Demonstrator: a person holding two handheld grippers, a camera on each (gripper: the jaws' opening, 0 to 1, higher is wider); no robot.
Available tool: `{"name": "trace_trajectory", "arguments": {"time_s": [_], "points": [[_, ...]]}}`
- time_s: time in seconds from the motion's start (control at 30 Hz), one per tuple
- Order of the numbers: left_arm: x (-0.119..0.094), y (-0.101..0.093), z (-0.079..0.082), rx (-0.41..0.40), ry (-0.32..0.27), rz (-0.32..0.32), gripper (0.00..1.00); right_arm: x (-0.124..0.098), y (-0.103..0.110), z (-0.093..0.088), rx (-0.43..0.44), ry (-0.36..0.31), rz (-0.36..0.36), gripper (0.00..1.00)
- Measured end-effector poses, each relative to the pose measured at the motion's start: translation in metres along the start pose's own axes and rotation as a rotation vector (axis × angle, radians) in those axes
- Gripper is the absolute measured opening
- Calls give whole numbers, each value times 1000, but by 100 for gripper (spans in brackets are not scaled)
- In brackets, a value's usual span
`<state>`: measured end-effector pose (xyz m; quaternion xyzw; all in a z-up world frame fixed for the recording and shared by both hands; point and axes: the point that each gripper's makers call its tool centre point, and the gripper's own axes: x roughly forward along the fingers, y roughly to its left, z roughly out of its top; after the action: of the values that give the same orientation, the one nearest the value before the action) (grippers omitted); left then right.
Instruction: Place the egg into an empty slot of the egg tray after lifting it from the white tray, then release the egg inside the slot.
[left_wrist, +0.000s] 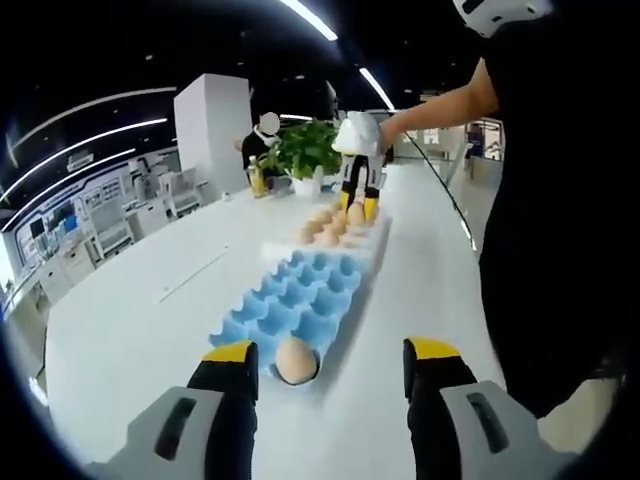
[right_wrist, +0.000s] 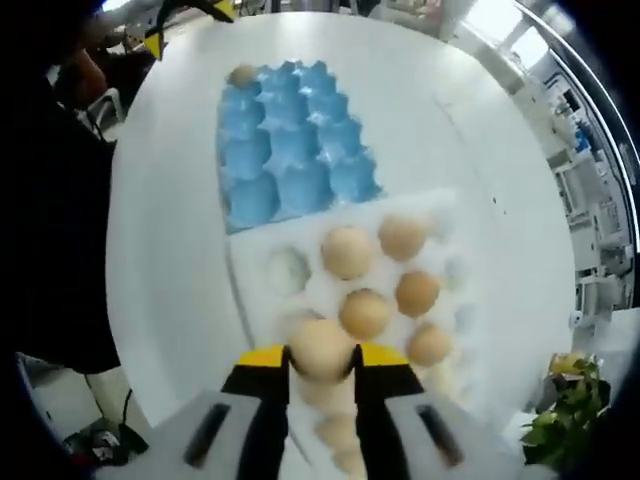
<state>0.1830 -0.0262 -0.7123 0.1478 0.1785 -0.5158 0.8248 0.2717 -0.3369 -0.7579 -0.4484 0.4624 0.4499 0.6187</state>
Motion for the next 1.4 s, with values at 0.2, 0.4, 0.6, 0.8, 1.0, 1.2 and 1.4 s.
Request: {"name": "trace_trajectory", "arguments": {"time_s": [0.2,0.4,0.6,0.8,1.0,1.2,1.4], "points": [[0,-1,-1,-2,-3,-3,59,-1,5,3,8,-4,20,24],[-1,0,-2,-4,-6,3,59,-1,14,18,-12,-24,34,24],[-2,0,-4,-7,-7,4,59,2,22,36,-34,-54,55,24],[-2,1,-6,-5,-6,6,59,7,30,57,-75,-73,80,24],[-3,1,-9,-8,-2,7,59,10,39,79,-111,-95,110,24],[-4,3,-10,-11,-3,10,59,16,49,105,-154,-119,140,24],[-5,5,-11,-12,-5,13,59,19,56,125,-188,-140,154,24]]}}
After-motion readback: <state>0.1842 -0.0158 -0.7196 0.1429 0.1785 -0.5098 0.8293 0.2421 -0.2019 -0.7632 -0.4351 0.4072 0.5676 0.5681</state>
